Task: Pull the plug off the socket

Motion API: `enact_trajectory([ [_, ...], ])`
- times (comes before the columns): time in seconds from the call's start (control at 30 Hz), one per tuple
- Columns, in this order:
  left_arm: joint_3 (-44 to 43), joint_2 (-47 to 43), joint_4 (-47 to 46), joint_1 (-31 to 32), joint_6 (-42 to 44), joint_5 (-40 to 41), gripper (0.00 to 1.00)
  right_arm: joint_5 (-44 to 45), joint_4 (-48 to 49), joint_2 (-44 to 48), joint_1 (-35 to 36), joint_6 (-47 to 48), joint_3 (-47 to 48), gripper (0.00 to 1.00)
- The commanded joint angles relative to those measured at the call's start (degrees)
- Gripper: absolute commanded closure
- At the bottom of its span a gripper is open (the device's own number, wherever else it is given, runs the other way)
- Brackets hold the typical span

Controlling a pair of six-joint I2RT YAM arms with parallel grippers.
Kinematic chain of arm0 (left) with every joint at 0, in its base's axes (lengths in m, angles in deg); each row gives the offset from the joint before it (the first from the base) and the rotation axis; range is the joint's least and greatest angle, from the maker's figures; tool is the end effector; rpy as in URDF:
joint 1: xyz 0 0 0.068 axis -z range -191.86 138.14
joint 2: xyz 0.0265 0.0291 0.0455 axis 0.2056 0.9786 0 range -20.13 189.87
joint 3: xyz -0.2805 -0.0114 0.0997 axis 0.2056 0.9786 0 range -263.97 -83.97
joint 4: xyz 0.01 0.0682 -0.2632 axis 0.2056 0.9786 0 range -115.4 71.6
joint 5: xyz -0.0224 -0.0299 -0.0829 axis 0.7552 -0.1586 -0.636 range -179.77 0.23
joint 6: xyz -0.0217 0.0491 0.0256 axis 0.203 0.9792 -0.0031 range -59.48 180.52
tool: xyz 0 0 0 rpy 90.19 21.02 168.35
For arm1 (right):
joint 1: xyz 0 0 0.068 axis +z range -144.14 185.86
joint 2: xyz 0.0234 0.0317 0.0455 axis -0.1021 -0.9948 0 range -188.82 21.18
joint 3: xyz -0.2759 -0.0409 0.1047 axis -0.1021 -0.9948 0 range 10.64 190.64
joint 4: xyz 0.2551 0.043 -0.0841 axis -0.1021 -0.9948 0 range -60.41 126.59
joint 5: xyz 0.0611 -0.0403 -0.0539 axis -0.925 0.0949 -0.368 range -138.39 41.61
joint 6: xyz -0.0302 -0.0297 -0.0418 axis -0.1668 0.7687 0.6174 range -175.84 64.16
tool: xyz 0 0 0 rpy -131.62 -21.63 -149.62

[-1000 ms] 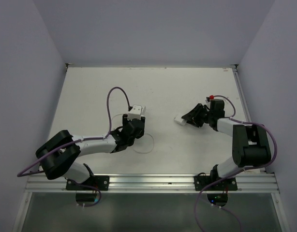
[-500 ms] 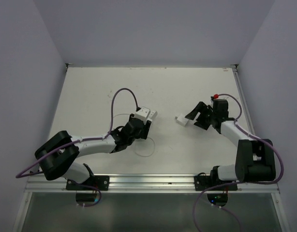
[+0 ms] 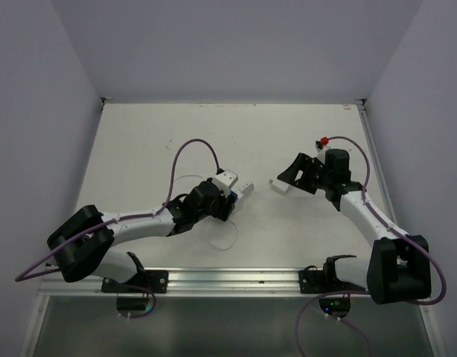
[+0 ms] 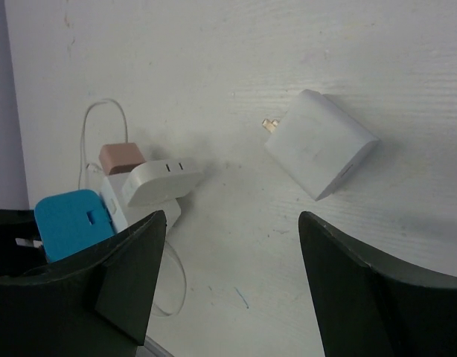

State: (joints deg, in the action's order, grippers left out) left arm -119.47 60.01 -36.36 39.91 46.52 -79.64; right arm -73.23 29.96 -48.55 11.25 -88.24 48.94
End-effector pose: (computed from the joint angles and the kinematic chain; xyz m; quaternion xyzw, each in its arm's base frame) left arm 0.1868 -0.2247 0.1969 0.2449 0.8444 -0.1900 0.4371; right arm 0.2561 0.0426 0.2330 0.1135 0.8757 0.3214 0.3420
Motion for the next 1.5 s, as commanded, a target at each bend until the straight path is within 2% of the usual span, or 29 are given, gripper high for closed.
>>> enact_trajectory([
  [0.0, -1.6, -2.5, -0.6, -0.1, 1.4, -2.9, 1.00, -2.1, -0.6, 0.6, 3.6, 3.4, 2.0, 0.24],
  [0.13, -0.4, -3.2, -0.6, -0.1, 0.8, -2.6, 1.00, -1.6, -0.1, 0.1, 9.0, 4.5, 1.2, 0.24],
  [0.33, 0.2, -3.3, -1.1, -0.1, -0.5, -1.7, 1.00, -1.8, 1.5, -0.2, 11.3, 3.2, -0.8, 0.24],
  [0.7, -1.5, -3.8, 0.0, -0.1, 0.0, -2.7, 1.00, 0.8, 1.7, 5.6, 18.2, 10.4, 0.1, 0.24],
  [0.97, -2.7, -4.9, 1.5, -0.1, 1.6, -2.7, 0.99, 0.3, 4.0, 3.8, 21.5, 9.4, 3.0, 0.25],
  [1.13, -2.6, -5.3, 1.0, -0.1, 2.6, -1.4, 0.83, 2.1, 4.1, 4.4, 21.4, 8.7, 1.8, 0.26],
  [1.27, -1.6, -5.0, -0.2, -0.1, 3.2, -1.0, 0.60, 3.0, 3.5, 4.5, 21.5, 8.1, 0.8, 0.26],
  [1.3, -1.1, -4.8, -0.4, -0.1, 3.2, -0.8, 0.52, 3.0, 3.5, 4.7, 21.5, 8.1, 0.5, 0.26],
  [1.4, -0.9, -4.8, -0.7, -0.2, 3.0, -1.1, 0.37, 3.2, 3.3, 5.1, 21.5, 7.9, -0.2, 0.26],
  [1.47, -0.6, -5.0, -0.7, -0.2, 2.9, -0.8, 0.33, 3.3, 3.0, 5.4, 21.5, 7.8, -0.3, 0.26],
])
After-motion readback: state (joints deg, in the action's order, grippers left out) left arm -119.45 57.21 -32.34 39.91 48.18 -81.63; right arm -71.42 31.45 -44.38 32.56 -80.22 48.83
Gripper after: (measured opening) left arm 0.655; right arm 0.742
